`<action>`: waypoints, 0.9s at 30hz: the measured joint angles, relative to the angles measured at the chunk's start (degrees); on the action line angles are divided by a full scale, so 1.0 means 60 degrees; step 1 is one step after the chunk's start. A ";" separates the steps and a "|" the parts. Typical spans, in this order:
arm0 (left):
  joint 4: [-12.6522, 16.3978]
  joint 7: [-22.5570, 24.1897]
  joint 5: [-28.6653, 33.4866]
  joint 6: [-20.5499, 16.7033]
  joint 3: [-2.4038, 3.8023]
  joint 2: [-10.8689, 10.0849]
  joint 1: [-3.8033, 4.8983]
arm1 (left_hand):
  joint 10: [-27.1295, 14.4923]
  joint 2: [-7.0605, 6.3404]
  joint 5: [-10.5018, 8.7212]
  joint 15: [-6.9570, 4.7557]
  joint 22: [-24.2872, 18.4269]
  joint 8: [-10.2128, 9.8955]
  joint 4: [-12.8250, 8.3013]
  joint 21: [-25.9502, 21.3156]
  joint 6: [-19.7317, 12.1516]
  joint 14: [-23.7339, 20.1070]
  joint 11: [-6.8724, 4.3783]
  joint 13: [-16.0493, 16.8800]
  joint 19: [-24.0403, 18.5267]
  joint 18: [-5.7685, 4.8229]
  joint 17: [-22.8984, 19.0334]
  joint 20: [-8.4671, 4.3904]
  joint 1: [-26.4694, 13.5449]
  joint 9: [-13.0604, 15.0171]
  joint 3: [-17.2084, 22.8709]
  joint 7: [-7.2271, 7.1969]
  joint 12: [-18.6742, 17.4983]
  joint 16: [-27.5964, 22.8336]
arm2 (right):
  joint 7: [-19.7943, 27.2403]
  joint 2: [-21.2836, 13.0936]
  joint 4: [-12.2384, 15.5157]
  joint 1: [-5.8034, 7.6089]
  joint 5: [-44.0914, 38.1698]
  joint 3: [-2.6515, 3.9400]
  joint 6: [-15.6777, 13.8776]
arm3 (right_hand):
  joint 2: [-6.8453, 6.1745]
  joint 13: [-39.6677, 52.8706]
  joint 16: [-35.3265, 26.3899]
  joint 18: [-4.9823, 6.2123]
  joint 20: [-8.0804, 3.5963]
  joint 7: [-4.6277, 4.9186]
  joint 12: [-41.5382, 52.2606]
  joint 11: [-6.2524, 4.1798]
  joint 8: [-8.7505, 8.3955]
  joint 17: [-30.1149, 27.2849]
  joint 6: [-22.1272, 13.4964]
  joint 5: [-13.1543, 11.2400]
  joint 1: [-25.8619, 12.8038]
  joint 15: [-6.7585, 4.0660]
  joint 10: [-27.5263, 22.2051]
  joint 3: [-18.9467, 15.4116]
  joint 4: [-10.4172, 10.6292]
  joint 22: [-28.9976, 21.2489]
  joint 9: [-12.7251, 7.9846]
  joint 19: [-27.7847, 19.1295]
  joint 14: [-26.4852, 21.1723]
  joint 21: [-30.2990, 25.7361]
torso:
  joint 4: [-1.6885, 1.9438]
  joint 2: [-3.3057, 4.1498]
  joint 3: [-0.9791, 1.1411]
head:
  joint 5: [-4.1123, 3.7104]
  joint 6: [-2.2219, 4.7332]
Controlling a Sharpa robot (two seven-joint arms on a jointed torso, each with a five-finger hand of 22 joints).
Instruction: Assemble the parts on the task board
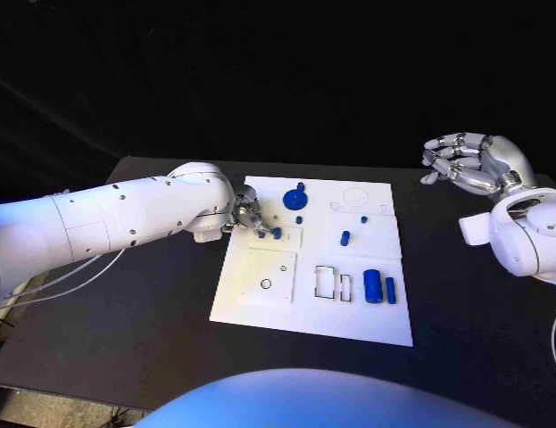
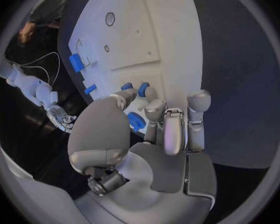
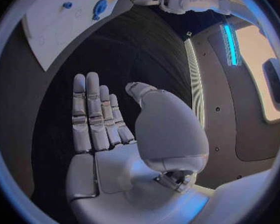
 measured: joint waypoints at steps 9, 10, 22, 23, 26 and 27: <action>0.0085 0.0068 0.0170 -0.0203 0.0034 -0.0130 -0.0051 | 0.0000 0.0122 0.0038 0.0001 0.0035 -0.0033 -0.0025 0.0000 0.0012 -0.0001 0.0000 0.0060 0.0000 -0.0001 0.0000 0.0000 -0.0030 0.0001 -0.0078 -0.0012 0.0035 0.0000 | 0.0005 -0.0001 -0.0005 -0.0007 0.0002 0.0000 0.0001 | 0.0000 -0.0010 0.0000 -0.0001 0.0000 0.0000 0.0000 0.0000 0.0000 0.0001 0.0000 0.0000 0.0000 0.0000 0.0000 0.0000 0.0000 0.0000 -0.0008 0.0000 0.0000 0.0000 | 0.0003 0.0001 0.0000 | -0.0005 0.0016; 0.0100 0.0077 0.0218 -0.0263 0.0047 -0.0155 -0.0059 | 0.0000 0.0132 0.0050 0.0001 0.0038 -0.0069 -0.0025 0.0000 0.0009 -0.0001 0.0000 0.0059 0.0000 -0.0001 0.0000 0.0000 -0.0039 0.0000 -0.0078 -0.0010 0.0035 0.0000 | 0.0005 -0.0002 -0.0008 -0.0007 0.0003 0.0000 0.0001 | 0.0000 -0.0010 0.0000 0.0000 0.0000 0.0000 0.0000 0.0000 0.0000 0.0001 0.0000 0.0000 0.0000 0.0000 0.0000 0.0000 0.0000 0.0000 -0.0008 0.0000 0.0000 0.0000 | 0.0002 0.0001 0.0000 | -0.0005 0.0016; 0.0363 0.0394 0.0713 -0.1401 0.0250 -0.0364 -0.0013 | -0.0499 0.0369 0.0106 0.0198 -0.0269 -0.0842 -0.0027 -0.0167 -0.0973 0.0016 0.0395 -0.0707 -0.0069 -0.0002 0.0000 0.0147 -0.0009 -0.0523 0.0022 0.0519 -0.0248 0.0000 | 0.0007 -0.0002 -0.0018 -0.0017 0.0005 0.0000 0.0001 | 0.0000 -0.0009 0.0000 -0.0001 0.0000 0.0000 0.0000 0.0000 0.0000 0.0009 0.0000 0.0000 0.0000 0.0000 0.0000 0.0000 0.0000 -0.0010 -0.0008 0.0000 0.0000 0.0000 | 0.0002 0.0001 0.0010 | -0.0028 0.0043; 0.0387 0.0435 0.0743 -0.1503 0.0262 -0.0371 -0.0009 | -0.0536 0.0358 0.0106 0.0234 -0.0268 -0.0902 -0.0010 -0.0167 -0.1051 0.0014 0.0430 -0.0776 -0.0088 -0.0002 0.0000 0.0193 -0.0020 -0.0569 -0.0041 0.0543 -0.0292 0.0000 | 0.0007 -0.0002 -0.0018 -0.0018 0.0005 0.0000 0.0001 | 0.0000 -0.0009 0.0000 -0.0001 0.0000 0.0000 0.0000 0.0000 0.0000 0.0009 0.0000 0.0000 0.0000 0.0000 0.0000 0.0000 0.0000 -0.0010 -0.0007 0.0000 0.0000 0.0000 | 0.0002 -0.0001 0.0010 | -0.0029 0.0046; 0.0476 0.0626 0.0856 -0.1854 0.0288 -0.0379 0.0000 | -0.0678 0.0357 0.0106 0.0269 -0.0338 -0.0941 0.0000 -0.0222 -0.1102 0.0017 0.0528 -0.1075 -0.0129 -0.0002 0.0000 0.0234 -0.0021 -0.0644 -0.0134 0.0584 -0.0453 0.0000 | 0.0008 0.0007 -0.0022 -0.0023 0.0006 0.0000 0.0002 | 0.0000 -0.0009 0.0000 0.0000 0.0000 0.0000 0.0000 0.0000 0.0000 0.0008 0.0000 0.0000 0.0000 0.0000 0.0000 0.0000 0.0000 -0.0010 -0.0007 0.0000 0.0000 0.0000 | 0.0002 -0.0004 0.0010 | -0.0031 0.0057; 0.0500 0.0721 0.0901 -0.1973 0.0292 -0.0378 0.0001 | -0.0946 0.0308 0.0106 0.0336 -0.0619 -0.0975 -0.0012 -0.0379 -0.1162 0.0010 0.0558 -0.1484 -0.0257 -0.0002 0.0000 0.0300 -0.0070 -0.0681 -0.0240 0.0643 -0.0680 0.0000 | 0.0009 0.0010 -0.0022 -0.0025 0.0006 0.0000 0.0002 | 0.0000 -0.0009 0.0000 -0.0001 0.0000 0.0000 0.0000 0.0000 0.0000 0.0008 0.0000 0.0000 0.0000 0.0000 0.0001 0.0000 0.0000 -0.0010 -0.0007 0.0000 0.0000 0.0000 | 0.0002 -0.0004 0.0010 | -0.0031 0.0065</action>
